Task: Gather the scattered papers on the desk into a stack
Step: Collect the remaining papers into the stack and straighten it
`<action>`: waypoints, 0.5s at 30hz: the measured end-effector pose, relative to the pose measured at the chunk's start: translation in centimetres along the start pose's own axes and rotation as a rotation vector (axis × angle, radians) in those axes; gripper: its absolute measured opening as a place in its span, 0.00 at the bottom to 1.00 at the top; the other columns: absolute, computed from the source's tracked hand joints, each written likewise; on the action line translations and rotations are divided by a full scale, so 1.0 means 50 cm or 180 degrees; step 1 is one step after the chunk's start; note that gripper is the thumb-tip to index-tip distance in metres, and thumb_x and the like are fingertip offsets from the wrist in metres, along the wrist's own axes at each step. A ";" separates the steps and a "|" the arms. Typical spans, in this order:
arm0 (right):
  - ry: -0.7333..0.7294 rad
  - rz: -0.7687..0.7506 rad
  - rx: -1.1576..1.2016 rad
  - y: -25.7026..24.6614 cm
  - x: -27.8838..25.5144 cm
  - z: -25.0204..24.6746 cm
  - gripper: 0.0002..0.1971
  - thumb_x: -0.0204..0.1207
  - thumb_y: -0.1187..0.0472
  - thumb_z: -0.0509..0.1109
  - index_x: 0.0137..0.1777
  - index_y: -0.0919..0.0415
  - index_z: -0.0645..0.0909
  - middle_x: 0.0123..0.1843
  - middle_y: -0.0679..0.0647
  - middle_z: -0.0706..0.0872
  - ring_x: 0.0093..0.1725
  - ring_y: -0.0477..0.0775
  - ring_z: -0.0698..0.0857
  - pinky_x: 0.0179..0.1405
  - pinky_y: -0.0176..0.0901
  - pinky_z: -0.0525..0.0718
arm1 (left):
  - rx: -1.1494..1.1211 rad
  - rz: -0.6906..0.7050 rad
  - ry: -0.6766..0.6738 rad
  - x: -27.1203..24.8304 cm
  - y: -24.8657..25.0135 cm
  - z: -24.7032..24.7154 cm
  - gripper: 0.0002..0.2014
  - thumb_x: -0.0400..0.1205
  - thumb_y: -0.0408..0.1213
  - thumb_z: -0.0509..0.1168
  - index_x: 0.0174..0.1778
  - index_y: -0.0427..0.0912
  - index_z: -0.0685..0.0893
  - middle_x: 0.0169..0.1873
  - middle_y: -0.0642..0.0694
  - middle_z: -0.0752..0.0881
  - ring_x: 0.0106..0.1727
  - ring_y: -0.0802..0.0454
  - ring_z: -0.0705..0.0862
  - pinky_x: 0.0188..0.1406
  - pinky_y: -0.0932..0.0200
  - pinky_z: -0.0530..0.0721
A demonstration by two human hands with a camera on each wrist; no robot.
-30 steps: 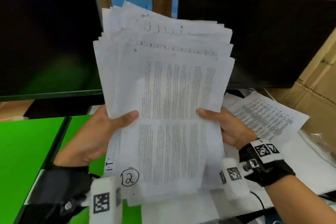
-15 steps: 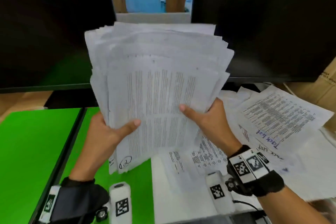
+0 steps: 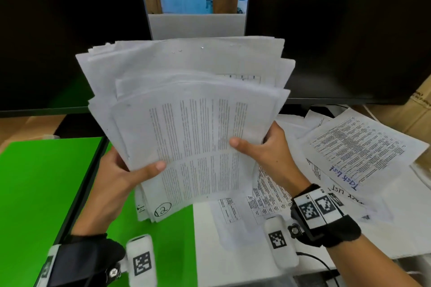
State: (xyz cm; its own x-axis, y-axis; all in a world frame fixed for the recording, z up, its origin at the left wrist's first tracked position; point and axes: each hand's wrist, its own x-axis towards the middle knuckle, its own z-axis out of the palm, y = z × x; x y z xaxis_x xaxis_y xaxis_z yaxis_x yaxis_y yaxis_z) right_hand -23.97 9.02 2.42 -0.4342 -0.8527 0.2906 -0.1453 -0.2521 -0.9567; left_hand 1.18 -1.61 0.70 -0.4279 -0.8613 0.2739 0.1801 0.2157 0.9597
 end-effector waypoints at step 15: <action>-0.0020 0.0157 -0.0284 0.033 0.006 0.037 0.24 0.73 0.59 0.77 0.68 0.62 0.79 0.58 0.51 0.89 0.56 0.45 0.89 0.48 0.36 0.88 | 0.0616 0.0126 0.0466 0.009 -0.027 0.035 0.16 0.77 0.30 0.74 0.47 0.60 0.83 0.36 0.78 0.87 0.42 0.79 0.85 0.43 0.71 0.81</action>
State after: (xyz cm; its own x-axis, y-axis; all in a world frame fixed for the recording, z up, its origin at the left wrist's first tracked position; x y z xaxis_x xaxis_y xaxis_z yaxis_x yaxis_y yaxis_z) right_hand -22.67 7.51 0.89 -0.4373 -0.8660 0.2427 -0.2026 -0.1681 -0.9647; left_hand -0.81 -1.47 -0.35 -0.2883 -0.9049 0.3130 0.0151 0.3225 0.9464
